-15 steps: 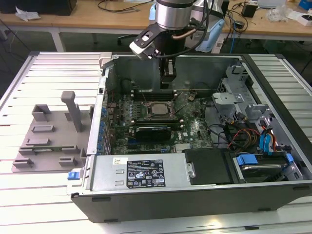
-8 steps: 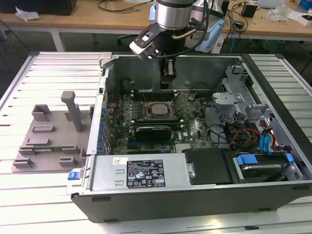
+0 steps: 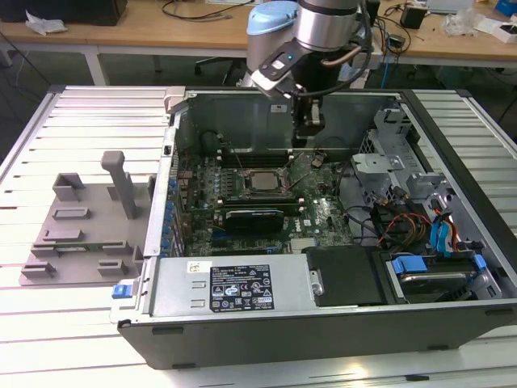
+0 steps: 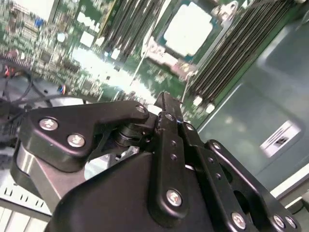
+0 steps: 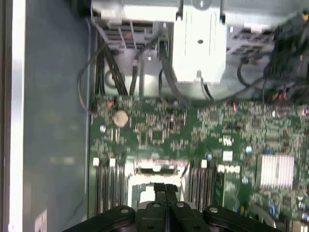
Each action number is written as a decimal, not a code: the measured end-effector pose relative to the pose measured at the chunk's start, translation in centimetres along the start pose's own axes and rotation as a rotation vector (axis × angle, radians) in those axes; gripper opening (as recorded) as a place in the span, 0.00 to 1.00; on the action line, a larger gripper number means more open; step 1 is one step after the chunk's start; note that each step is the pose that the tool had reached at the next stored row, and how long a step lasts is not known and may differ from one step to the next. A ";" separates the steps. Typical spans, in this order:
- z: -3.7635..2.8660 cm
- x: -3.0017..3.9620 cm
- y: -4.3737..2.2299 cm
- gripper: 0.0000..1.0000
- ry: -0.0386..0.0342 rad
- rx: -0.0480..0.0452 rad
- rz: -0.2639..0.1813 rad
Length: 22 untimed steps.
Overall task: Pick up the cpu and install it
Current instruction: 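Close the cpu cover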
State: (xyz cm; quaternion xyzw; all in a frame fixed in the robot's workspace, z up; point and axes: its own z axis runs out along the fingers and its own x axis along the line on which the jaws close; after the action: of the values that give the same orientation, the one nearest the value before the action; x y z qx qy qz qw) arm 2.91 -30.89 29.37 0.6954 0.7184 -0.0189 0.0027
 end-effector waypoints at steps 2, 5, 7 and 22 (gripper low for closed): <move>0.25 0.07 1.61 0.11 0.0001 0.0064 0.000; 0.73 0.23 3.12 0.11 0.0006 0.0149 0.000; 1.32 0.40 3.92 0.11 0.0006 0.0186 -0.001; 4.76 0.59 3.30 0.11 0.0006 0.0189 -0.001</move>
State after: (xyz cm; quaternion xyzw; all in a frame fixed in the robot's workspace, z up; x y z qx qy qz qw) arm 6.09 -30.33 24.52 0.6952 0.7184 -0.0254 -0.0040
